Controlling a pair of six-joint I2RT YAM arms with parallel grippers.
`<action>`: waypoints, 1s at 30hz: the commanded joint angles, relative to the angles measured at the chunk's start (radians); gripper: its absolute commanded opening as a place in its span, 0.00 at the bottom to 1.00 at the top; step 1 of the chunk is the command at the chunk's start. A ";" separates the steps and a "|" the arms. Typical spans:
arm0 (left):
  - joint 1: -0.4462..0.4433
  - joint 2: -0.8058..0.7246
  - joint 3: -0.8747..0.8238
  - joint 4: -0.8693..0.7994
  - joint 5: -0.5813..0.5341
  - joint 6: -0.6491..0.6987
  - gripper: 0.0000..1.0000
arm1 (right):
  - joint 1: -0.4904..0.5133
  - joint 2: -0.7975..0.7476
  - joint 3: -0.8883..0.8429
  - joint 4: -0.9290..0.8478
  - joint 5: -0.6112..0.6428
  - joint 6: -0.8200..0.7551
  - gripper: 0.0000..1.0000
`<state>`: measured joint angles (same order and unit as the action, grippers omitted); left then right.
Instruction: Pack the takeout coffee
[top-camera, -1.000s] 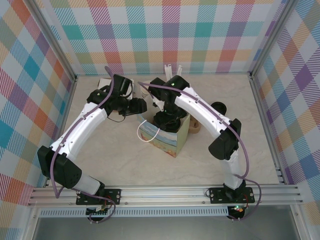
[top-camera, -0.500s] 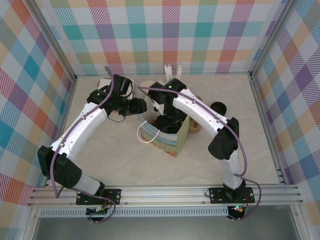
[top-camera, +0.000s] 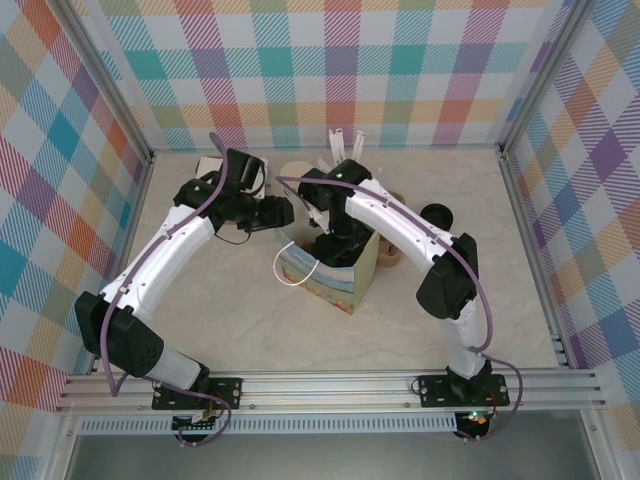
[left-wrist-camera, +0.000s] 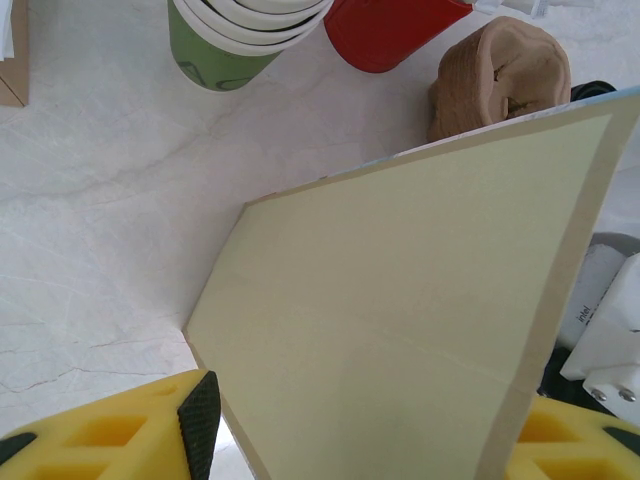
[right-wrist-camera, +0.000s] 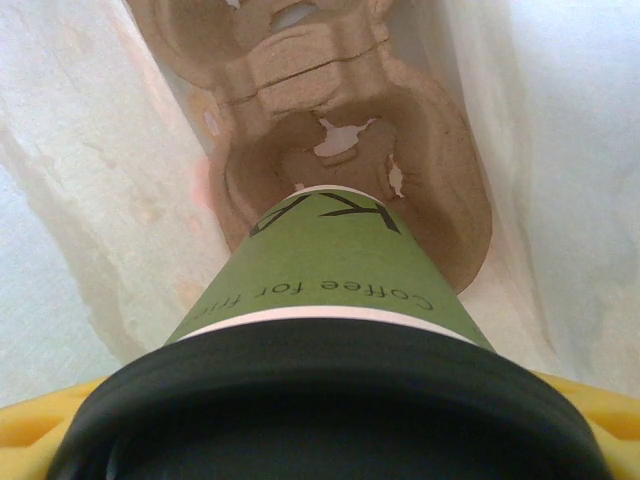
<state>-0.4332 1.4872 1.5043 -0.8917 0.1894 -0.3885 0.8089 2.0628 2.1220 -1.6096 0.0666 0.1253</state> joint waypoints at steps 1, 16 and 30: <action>0.017 -0.017 0.024 -0.027 -0.008 0.014 0.56 | -0.010 -0.013 -0.011 -0.062 -0.023 -0.006 0.78; 0.016 -0.017 0.019 -0.027 -0.009 0.012 0.58 | -0.015 -0.027 -0.030 -0.043 -0.039 -0.006 0.78; 0.017 -0.033 0.004 -0.024 -0.025 0.013 0.59 | -0.018 -0.021 -0.010 -0.044 -0.050 -0.006 0.79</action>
<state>-0.4332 1.4834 1.5043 -0.8913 0.1726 -0.3885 0.7979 2.0628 2.1017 -1.6100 0.0399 0.1253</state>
